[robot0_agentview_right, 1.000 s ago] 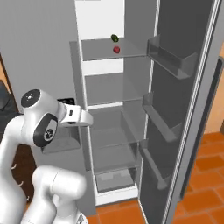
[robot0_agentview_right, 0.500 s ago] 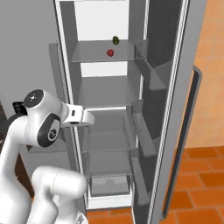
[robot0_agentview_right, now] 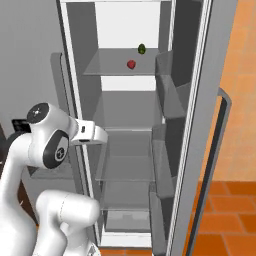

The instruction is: Take the strawberry from the fridge and place it on top of the pancake, located on the dining counter.

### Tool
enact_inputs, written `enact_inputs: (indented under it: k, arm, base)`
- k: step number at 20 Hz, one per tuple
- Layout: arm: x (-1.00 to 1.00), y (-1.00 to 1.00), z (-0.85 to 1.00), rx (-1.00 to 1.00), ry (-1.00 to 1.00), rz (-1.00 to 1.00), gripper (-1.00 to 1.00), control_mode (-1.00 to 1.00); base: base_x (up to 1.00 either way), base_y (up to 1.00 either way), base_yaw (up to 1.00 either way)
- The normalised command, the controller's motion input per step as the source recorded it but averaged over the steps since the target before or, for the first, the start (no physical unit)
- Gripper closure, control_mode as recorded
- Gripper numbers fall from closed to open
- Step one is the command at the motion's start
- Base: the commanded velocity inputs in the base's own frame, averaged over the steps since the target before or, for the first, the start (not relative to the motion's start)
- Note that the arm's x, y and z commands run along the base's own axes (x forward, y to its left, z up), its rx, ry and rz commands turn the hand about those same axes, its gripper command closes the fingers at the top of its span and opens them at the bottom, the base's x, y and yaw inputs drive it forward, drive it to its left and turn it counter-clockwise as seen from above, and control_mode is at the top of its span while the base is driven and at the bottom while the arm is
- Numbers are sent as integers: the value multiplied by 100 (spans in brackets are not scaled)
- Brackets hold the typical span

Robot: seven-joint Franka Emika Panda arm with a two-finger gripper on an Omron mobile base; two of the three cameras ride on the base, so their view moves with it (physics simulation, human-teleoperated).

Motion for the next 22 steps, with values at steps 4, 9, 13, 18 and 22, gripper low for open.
enact_inputs:
  k: [4,9,13,18,22]
  arm:
    - [0,0,0,0,0,0,-100,100]
    - [0,0,0,0,0,0,-100,100]
    - [0,0,0,0,0,0,-100,100]
    - [9,-13,26,10,-5,7,-100,-100]
    - [40,-2,97,16,-13,5,-100,-100]
  base:
    - [26,-17,18]
    - [46,-31,17]
    - [48,-42,23]
    - [16,-28,15]
    - [0,0,0]
